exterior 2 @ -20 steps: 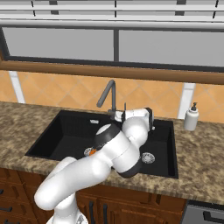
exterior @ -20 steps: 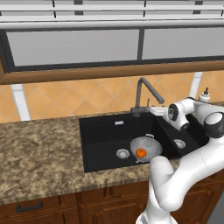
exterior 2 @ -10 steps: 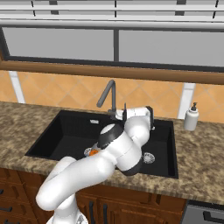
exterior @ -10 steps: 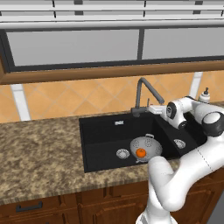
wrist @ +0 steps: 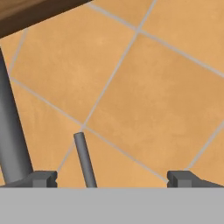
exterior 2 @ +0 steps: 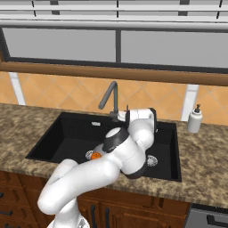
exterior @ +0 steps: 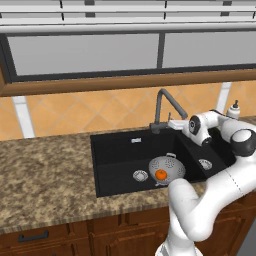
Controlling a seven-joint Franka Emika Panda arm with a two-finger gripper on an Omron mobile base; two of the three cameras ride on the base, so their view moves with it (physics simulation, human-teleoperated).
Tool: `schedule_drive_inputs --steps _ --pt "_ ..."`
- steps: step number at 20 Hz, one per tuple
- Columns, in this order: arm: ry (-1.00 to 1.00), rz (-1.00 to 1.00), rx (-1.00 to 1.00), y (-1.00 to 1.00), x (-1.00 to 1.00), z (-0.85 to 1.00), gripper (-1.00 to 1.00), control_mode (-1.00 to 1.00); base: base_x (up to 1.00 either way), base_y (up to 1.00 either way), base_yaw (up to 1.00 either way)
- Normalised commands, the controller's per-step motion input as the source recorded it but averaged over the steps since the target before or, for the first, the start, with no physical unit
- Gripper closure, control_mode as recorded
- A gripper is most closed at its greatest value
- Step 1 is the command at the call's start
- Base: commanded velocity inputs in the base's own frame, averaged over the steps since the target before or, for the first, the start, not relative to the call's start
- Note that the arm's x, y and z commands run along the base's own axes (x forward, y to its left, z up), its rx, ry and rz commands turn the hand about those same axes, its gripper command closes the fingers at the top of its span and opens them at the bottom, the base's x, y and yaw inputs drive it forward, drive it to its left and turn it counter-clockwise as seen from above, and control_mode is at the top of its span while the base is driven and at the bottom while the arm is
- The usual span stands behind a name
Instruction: Put the colander in the sink, put the orange in the colander, and turn on the sink faucet and pour water over the colander.
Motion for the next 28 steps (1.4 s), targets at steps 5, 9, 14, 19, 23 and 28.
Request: schedule_drive_inputs --steps 5,9,14,19,23,28 --pt "0.0 0.0 -0.01 0.1 0.15 -0.01 -1.0 -1.0 0.0 0.0 0.0" --pt "0.0 0.0 0.0 0.11 0.1 0.0 -1.0 -1.0 0.0 0.0 0.0" --pt "0.0 0.0 0.0 0.01 0.12 0.0 -1.0 -1.0 0.0 0.0 0.0" --pt "0.0 0.0 0.0 0.0 0.11 0.0 -1.0 -1.0 0.0 0.0 0.0" --pt "0.0 0.0 0.0 0.0 0.16 0.0 -1.0 -1.0 0.0 0.0 0.0" --pt "0.0 0.0 0.0 0.0 0.18 0.0 -1.0 -1.0 0.0 0.0 0.0"
